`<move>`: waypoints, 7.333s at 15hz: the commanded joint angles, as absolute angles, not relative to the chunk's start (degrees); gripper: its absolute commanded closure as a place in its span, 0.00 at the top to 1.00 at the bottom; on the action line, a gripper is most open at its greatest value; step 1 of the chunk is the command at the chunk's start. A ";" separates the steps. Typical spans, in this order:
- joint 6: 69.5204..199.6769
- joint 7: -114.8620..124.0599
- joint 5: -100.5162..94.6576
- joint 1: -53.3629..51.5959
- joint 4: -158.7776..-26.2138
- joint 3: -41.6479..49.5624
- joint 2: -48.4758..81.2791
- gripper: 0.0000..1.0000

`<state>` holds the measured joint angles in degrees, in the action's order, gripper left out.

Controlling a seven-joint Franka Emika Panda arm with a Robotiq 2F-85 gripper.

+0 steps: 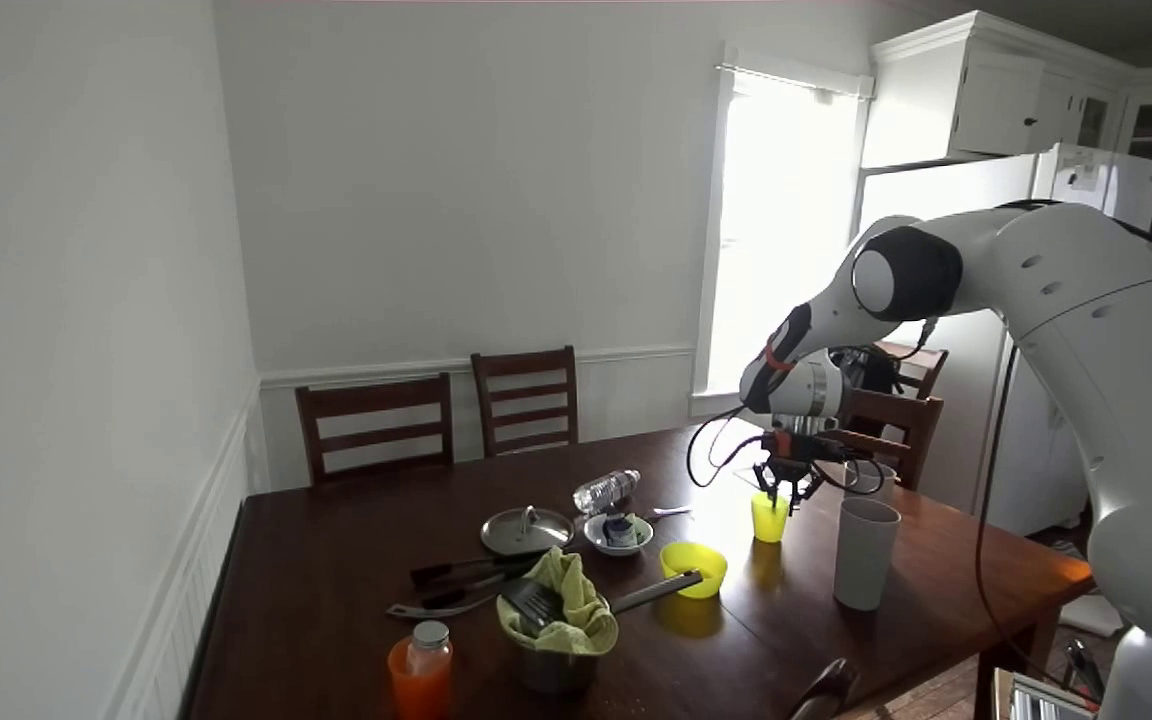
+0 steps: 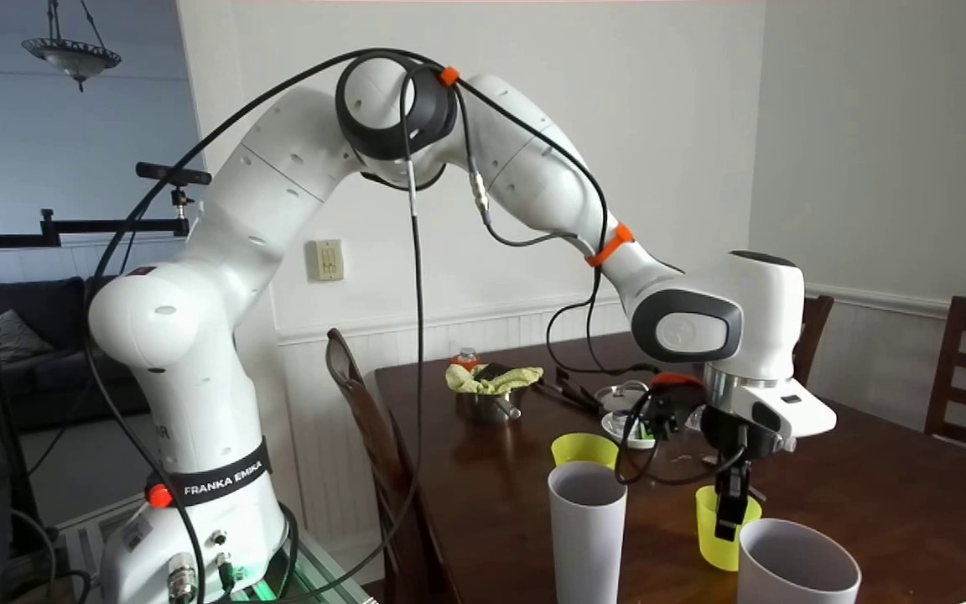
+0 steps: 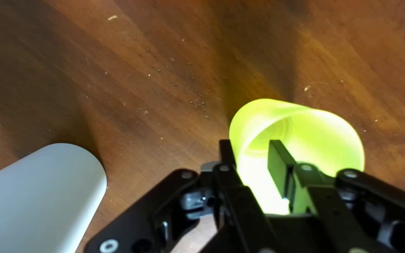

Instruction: Pick up the yellow cup and move it into the yellow bowl, pick up the metallic spoon and put it in the yellow cup that is in the yellow bowl

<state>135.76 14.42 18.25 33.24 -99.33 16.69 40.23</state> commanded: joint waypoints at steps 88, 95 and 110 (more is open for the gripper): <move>121.29 52.40 22.33 27.73 -49.69 14.09 71.20 0.71; 116.51 53.61 19.55 29.18 -44.87 12.68 73.52 0.26; 116.70 46.06 18.08 24.86 -49.50 14.40 67.13 0.09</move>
<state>116.18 47.90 19.38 26.23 -46.40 13.64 70.26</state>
